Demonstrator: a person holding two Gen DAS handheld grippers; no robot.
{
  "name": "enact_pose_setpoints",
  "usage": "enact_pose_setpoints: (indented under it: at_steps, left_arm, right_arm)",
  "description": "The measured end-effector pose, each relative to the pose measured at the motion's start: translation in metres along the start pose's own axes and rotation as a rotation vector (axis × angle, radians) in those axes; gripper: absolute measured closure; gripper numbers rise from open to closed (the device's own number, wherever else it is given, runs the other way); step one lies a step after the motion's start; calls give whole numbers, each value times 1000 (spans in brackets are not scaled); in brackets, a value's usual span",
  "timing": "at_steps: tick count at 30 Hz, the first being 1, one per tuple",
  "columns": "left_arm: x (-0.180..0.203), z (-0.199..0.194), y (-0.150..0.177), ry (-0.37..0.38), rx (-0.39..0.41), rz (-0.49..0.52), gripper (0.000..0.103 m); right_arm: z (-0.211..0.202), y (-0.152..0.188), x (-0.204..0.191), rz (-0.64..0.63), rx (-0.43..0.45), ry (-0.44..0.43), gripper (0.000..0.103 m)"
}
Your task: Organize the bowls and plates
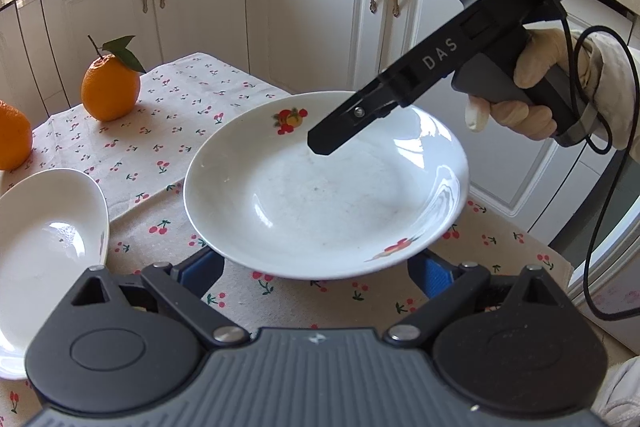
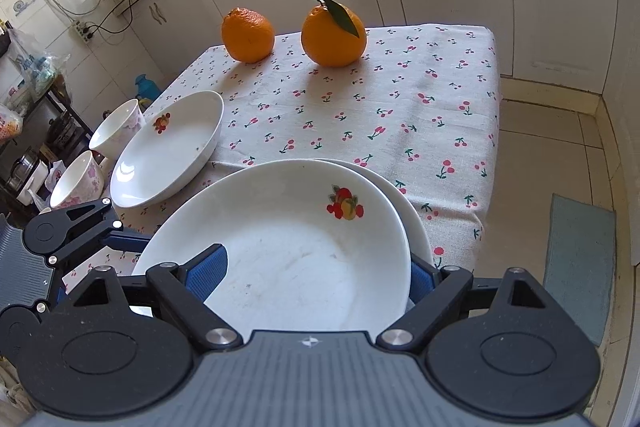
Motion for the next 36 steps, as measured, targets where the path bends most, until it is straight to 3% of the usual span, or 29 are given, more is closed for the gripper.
enact_pose_setpoints:
  at_steps: [8,28,36]
  left_arm:
    - [-2,2,2,14,4,-20,4]
    - [4,-23,14,-71,49,3,4]
    - [5,-37,28,-98,53,-13,4]
  right_arm:
    - [-9,5,0,11,10,22,9]
    - [-10,13,-19,-42,-30,167,2]
    - [-12,32,-24,-27,-50,199,0]
Point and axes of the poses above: each gripper's, at about its wrist camera, not at the fingertips, and z roughly the way its jaws point, x to its right, y to its underside, the point moved 4 cm from there along z, roughly the way its jaws point, and after that the axes turned 7 degrees about -x, right-handed, at the moved point
